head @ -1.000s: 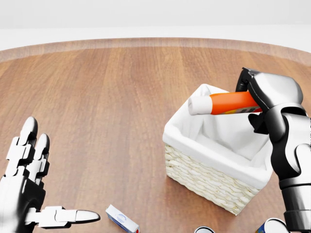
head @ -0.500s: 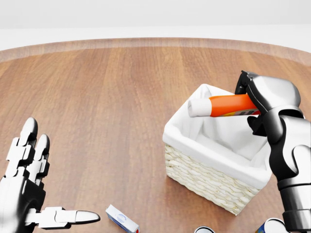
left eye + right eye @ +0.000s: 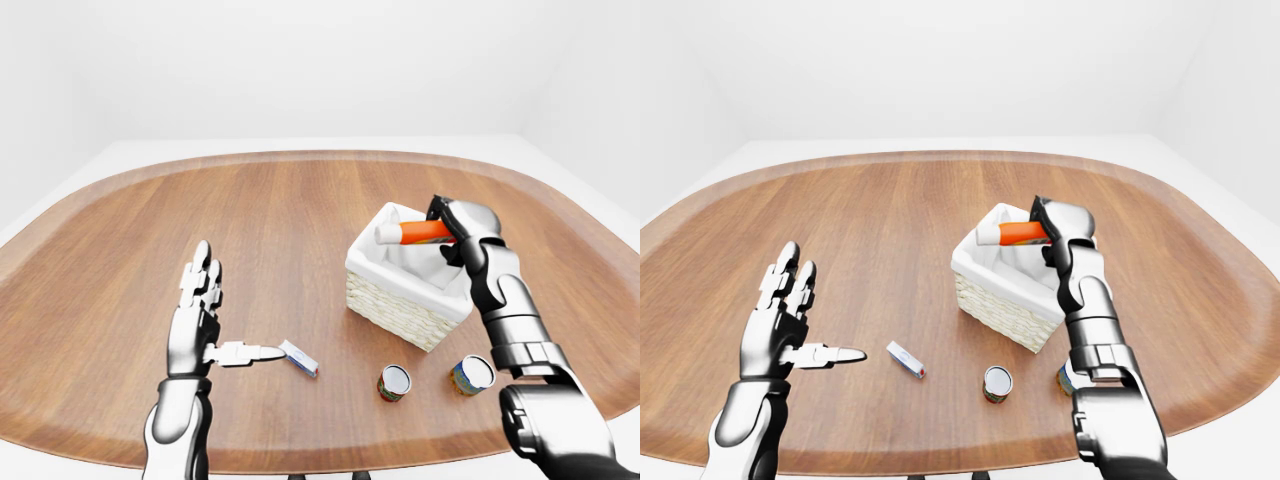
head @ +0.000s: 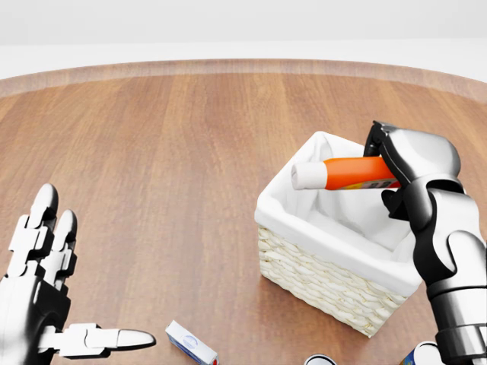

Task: Pick up the ketchup, and put it in the basket.

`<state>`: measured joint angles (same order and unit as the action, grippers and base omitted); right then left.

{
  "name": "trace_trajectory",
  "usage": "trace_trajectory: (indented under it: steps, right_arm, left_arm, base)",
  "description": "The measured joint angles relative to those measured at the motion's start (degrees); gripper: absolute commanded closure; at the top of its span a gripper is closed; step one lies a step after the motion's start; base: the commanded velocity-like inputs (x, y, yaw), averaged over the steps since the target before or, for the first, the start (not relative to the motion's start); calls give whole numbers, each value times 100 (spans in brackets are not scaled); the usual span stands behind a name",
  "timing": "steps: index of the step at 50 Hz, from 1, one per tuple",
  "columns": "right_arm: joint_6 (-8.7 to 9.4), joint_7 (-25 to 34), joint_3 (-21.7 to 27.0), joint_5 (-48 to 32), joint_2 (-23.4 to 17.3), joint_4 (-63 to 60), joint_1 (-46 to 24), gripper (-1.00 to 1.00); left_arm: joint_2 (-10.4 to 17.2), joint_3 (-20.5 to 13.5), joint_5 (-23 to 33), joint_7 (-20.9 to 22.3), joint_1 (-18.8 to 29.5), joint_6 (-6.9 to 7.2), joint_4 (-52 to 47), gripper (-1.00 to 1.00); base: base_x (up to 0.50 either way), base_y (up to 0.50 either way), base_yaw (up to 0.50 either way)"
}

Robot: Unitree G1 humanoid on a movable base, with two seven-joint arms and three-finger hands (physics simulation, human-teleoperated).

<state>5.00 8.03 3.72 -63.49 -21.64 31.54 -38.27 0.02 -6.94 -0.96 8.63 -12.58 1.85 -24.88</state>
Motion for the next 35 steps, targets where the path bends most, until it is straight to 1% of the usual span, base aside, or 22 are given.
trace_trajectory:
  steps: [21, 35]
  right_arm:
    - [0, -137, -40, 23, 24, 182, 10, 100]
    - [0, -344, -96, 58, 60, 507, -42, 100]
  left_arm:
    - [0, -9, -1, 10, -7, 48, -71, -100]
    - [-3, -17, 1, 16, -2, 40, -54, -100]
  base:
    - [0, 0, 0]
    - [0, 0, 0]
